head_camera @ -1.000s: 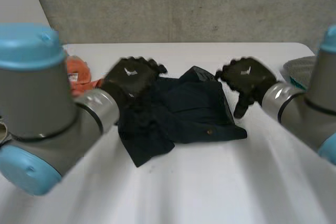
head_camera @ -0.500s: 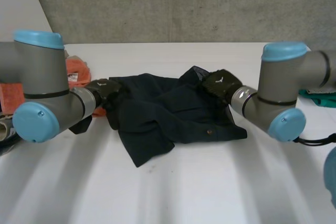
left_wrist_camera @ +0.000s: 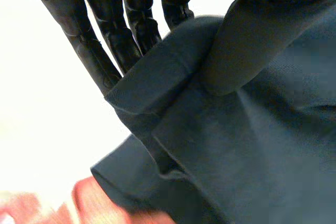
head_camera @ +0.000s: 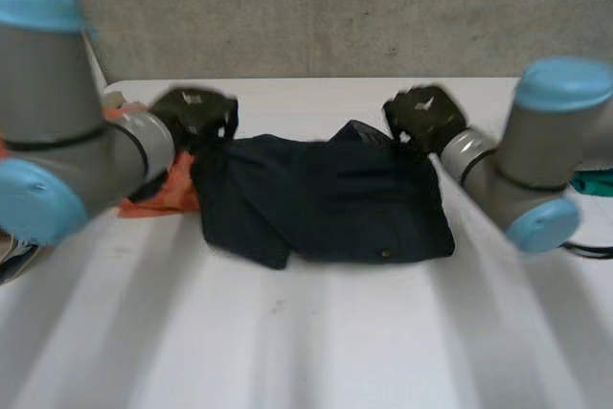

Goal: Fold the laundry.

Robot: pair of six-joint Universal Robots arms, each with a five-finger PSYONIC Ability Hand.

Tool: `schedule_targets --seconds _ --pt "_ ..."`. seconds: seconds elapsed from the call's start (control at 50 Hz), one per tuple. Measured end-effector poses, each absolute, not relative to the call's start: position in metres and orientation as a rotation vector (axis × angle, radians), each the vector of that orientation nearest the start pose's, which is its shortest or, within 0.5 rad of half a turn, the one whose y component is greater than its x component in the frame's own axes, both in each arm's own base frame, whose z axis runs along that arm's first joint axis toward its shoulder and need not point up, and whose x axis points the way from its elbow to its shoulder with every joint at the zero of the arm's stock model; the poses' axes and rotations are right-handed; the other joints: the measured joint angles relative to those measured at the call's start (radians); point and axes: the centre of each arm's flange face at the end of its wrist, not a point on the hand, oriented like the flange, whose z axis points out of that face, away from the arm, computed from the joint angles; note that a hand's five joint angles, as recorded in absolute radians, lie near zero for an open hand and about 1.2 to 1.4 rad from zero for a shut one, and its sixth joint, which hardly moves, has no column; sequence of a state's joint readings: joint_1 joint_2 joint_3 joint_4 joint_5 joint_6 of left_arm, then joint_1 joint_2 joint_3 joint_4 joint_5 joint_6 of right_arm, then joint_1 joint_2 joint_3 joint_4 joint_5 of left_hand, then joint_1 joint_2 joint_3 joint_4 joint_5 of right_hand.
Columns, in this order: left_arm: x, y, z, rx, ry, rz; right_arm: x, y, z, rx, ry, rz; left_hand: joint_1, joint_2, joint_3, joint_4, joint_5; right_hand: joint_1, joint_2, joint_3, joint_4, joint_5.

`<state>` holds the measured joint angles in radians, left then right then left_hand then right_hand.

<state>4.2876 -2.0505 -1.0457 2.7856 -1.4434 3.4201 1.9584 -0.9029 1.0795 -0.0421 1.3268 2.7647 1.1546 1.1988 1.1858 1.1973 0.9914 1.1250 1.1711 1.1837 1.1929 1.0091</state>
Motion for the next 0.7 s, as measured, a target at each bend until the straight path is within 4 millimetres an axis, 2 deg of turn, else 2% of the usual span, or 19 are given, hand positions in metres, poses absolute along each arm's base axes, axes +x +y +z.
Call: schedule_targets --seconds 0.1,0.14,0.18,0.26,0.34,0.44,0.48,0.5,0.62,0.66,0.7 --pt "-0.281 -0.252 0.329 1.124 2.326 -2.092 0.278 -0.327 0.269 -1.057 2.003 -1.979 0.0 0.004 0.0 0.0 0.0 0.0 0.006 0.0 0.001 0.004" --pt "-0.278 -0.237 0.343 1.177 2.272 -2.113 0.266 -0.314 0.289 -1.079 2.029 -1.972 0.0 0.004 0.003 0.0 0.0 0.0 0.005 0.0 0.001 0.004" --pt "-0.275 -0.22 0.353 1.252 2.217 -2.118 0.256 -0.299 0.302 -1.115 2.063 -1.935 0.0 0.004 0.004 0.0 0.0 0.0 0.006 0.0 0.001 0.007" --pt "-0.272 -0.199 0.355 1.39 2.158 -2.074 0.248 -0.277 0.309 -1.199 2.114 -1.821 0.0 0.004 0.004 0.0 0.0 0.0 0.006 0.0 0.003 0.009" --pt "-0.273 -0.191 0.338 1.512 2.156 -1.972 0.246 -0.263 0.3 -1.282 2.143 -1.696 0.0 0.004 0.004 0.0 0.0 0.0 0.006 0.0 0.003 0.009" --pt "-0.278 -0.2 0.304 1.573 2.22 -1.823 0.253 -0.266 0.276 -1.308 2.155 -1.625 0.0 0.004 0.004 0.0 0.0 0.014 0.006 0.0 0.003 0.011" --pt "-0.28 -0.206 0.291 1.572 2.248 -1.779 0.257 -0.27 0.264 -1.305 2.162 -1.607 0.0 0.004 0.004 0.0 0.0 0.016 0.006 0.0 0.003 0.012" --pt "-0.283 -0.212 0.278 1.562 2.278 -1.736 0.261 -0.274 0.251 -1.297 2.173 -1.591 0.0 0.004 0.004 0.0 0.0 0.016 0.006 0.0 0.003 0.012" --pt "-0.291 -0.232 0.233 1.488 2.354 -1.628 0.278 -0.29 0.202 -1.257 2.221 -1.569 -0.003 -0.001 0.0 -0.004 -0.003 0.016 0.006 0.0 0.003 0.013" --pt "-0.292 -0.238 0.221 1.461 2.364 -1.604 0.283 -0.296 0.188 -1.238 2.235 -1.589 -0.163 -0.175 -0.165 -0.175 -0.148 0.016 0.006 0.0 0.003 0.012" --pt "-0.293 -0.242 0.211 1.438 2.369 -1.585 0.287 -0.301 0.177 -1.213 2.244 -1.627 -0.462 -0.466 -0.433 -0.448 -0.416 0.016 0.006 0.0 0.003 0.012"
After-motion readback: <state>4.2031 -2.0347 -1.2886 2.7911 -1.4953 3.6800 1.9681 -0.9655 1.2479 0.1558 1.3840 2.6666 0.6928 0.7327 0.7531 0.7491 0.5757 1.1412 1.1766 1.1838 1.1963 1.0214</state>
